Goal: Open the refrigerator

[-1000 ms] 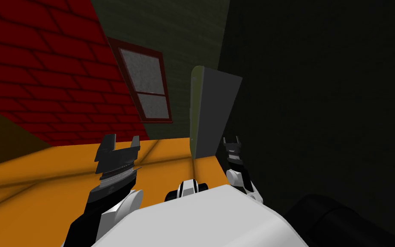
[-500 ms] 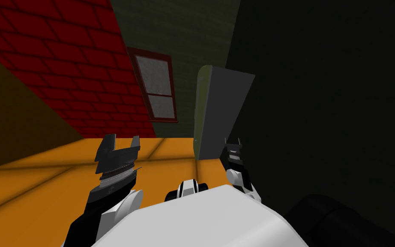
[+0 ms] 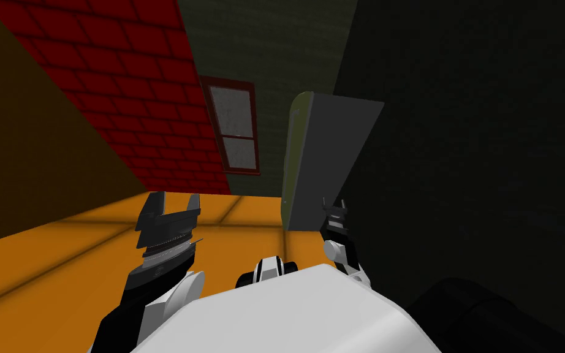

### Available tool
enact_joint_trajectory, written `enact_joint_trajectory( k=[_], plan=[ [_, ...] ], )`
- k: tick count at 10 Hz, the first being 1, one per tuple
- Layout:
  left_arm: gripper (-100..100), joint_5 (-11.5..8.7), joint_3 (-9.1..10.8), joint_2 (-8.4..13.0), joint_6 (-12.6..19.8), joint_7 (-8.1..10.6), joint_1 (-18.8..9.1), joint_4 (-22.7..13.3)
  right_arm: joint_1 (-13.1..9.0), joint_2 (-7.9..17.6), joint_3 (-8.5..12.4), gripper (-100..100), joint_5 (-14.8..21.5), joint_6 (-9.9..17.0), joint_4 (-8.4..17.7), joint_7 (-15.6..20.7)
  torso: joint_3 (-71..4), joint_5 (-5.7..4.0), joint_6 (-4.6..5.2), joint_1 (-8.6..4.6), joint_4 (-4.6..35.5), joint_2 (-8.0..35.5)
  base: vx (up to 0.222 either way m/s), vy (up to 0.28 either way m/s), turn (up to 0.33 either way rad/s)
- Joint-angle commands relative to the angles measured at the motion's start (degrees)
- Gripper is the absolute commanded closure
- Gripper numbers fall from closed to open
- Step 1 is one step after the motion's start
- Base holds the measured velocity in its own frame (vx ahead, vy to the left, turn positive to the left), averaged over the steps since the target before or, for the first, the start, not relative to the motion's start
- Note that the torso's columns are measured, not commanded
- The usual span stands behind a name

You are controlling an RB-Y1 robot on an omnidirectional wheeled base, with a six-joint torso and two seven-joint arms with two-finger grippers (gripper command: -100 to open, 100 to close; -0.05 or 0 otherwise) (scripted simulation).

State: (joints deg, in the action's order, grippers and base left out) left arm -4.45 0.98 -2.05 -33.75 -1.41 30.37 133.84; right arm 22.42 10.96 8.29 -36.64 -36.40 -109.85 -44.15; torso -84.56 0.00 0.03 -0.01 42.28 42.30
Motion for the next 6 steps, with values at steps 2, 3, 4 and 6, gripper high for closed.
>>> enact_joint_trajectory(
  k=[2, 3, 4, 6],
  plan=[
    [0, 0.0, 0.00, 0.0, 0.0, 0.00, 0.0, 0.0, -1.7, 0.4, 0.3, -100, -5.5, -0.6, 3.0, -6.1, 0.0, -0.01, 0.00, -0.02, 0.0, 0.0, 0.038, -0.002, 0.208],
    [0, 0.0, 0.00, 0.0, 0.0, 0.00, 0.0, 0.0, -1.7, 0.4, 0.3, -100, -5.8, -0.6, 3.0, -7.7, 0.0, 0.00, -0.05, 0.01, 0.0, 0.0, 0.033, -0.002, 0.103],
    [0, 0.0, 0.00, 0.0, 0.0, 0.00, 0.0, 0.0, -2.7, 0.7, 0.4, -100, -8.2, -0.8, 4.5, -9.4, 0.0, 0.00, 0.01, 0.01, 0.0, 0.0, 0.037, 0.003, 0.216],
    [0, 0.0, 0.00, 0.0, 0.0, 0.00, 0.0, 0.0, -2.7, 0.7, 0.4, -100, -8.5, -0.8, 4.5, -11.1, 0.0, 0.00, 0.01, 0.00, 0.0, 0.0, 0.026, -0.002, 0.050]
  ],
)
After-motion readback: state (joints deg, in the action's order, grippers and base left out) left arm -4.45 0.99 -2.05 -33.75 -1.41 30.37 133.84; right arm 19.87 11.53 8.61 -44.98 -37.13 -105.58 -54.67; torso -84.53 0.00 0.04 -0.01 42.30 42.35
